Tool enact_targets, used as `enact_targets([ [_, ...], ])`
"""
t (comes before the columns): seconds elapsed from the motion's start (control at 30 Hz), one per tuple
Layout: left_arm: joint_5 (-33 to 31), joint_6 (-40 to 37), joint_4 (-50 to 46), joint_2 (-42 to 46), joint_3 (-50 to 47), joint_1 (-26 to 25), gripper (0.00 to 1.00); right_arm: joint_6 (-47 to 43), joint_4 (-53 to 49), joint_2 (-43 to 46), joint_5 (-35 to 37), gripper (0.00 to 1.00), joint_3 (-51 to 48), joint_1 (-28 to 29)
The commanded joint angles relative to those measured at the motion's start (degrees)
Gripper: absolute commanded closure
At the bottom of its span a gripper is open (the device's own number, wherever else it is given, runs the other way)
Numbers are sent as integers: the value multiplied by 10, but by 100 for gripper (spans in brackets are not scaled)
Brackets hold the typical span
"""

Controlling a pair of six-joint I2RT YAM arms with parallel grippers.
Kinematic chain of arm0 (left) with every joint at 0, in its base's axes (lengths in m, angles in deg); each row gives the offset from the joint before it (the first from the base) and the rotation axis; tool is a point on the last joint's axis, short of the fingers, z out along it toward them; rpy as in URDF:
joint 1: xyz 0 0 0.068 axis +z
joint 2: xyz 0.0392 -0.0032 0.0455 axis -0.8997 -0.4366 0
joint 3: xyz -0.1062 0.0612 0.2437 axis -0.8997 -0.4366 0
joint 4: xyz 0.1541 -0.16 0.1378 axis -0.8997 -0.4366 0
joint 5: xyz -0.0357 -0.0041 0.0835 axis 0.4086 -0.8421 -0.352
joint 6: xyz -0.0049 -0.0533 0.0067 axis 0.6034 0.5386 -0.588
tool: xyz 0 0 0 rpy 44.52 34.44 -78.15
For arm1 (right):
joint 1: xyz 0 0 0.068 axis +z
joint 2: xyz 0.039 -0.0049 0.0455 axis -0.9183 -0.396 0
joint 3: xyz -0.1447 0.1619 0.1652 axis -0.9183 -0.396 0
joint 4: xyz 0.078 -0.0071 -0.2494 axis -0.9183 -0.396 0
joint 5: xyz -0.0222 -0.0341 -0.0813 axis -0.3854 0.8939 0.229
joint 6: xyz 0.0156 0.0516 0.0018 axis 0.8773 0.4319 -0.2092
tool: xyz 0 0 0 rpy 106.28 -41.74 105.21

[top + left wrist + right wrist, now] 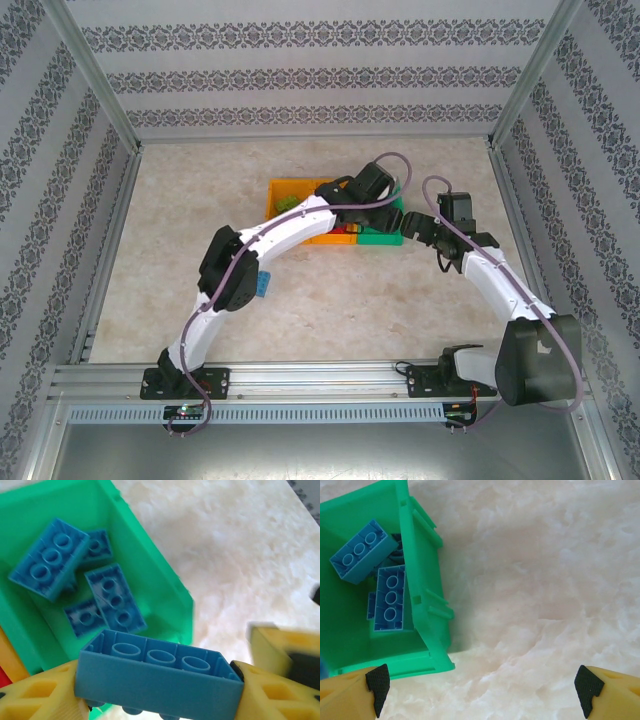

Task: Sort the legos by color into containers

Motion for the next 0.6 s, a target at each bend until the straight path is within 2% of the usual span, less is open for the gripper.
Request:
enact_targets([
  [0.0, 12, -26, -57, -37, 52, 23, 47, 5, 6, 16, -1, 2, -11, -3],
  [0.17, 20, -32, -64, -77, 105, 35, 42, 9, 10, 21, -9, 2, -25, -3],
  [0.33, 34, -38, -65, -89, 123, 39, 30, 11, 14, 19, -18, 2, -31, -3],
  [0.43, 32, -34, -66, -84, 123, 39, 16, 9, 15, 18, -27, 2, -31, -3],
  [0.47, 31, -35, -65, -82, 122, 38, 2, 8, 15, 18, -29, 2, -30, -3],
  [0.57, 18, -39, -68, -72, 122, 39, 0, 2, 13, 20, -36, 2, -29, -2],
])
